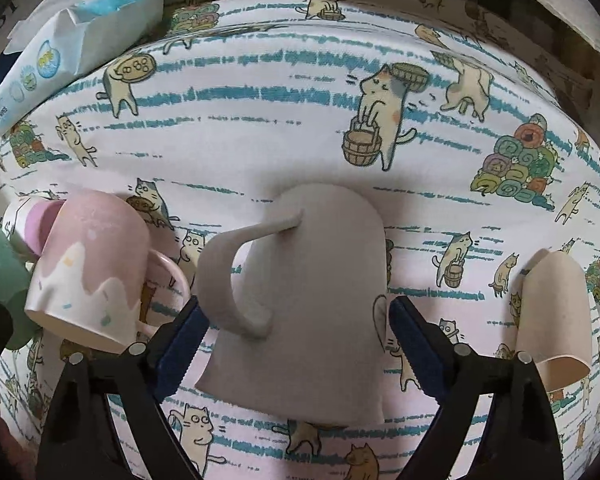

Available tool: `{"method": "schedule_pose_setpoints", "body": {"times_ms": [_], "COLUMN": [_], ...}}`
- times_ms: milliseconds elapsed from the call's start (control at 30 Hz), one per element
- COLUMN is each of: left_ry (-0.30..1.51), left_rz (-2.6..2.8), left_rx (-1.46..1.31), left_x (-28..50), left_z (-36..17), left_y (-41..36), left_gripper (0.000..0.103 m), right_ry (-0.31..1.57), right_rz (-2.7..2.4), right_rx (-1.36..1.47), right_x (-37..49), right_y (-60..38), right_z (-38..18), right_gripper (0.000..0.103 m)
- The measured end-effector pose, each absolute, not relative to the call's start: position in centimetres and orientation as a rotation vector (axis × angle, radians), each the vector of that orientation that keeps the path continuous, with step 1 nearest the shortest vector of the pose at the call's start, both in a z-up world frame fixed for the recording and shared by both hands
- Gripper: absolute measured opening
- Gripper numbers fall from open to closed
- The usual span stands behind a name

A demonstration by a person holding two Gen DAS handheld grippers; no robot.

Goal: Flip cup upside down
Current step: 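Lift the white mug with the right gripper and turn it toward the left gripper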

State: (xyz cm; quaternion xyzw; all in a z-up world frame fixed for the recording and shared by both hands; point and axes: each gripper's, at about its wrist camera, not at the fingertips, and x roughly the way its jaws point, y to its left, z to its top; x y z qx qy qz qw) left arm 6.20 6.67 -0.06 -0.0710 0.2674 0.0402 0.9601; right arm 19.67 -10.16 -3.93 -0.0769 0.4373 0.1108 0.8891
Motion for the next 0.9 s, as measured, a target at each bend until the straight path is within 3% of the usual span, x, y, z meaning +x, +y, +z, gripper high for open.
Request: {"method": "schedule_pose_setpoints", "body": {"times_ms": [333,900], "left_ry": [0.516,0.444], "left_rz": [0.077,-0.013], "left_rx": [-0.147,-0.110], "left_x": [5.5,4.0], "left_z": [0.5,1.7], "left_y": [6.6,5.1], "left_gripper": [0.102,0.102], "right_ry": [0.868,0.812], "right_rz": [0.259,0.484], "right_rx": [-0.174,-0.208], "right_x": [17.1,6.1], "right_y": [-11.6,-13.8], "right_z": [-2.7,-2.5], "right_gripper": [0.079,0.079]}}
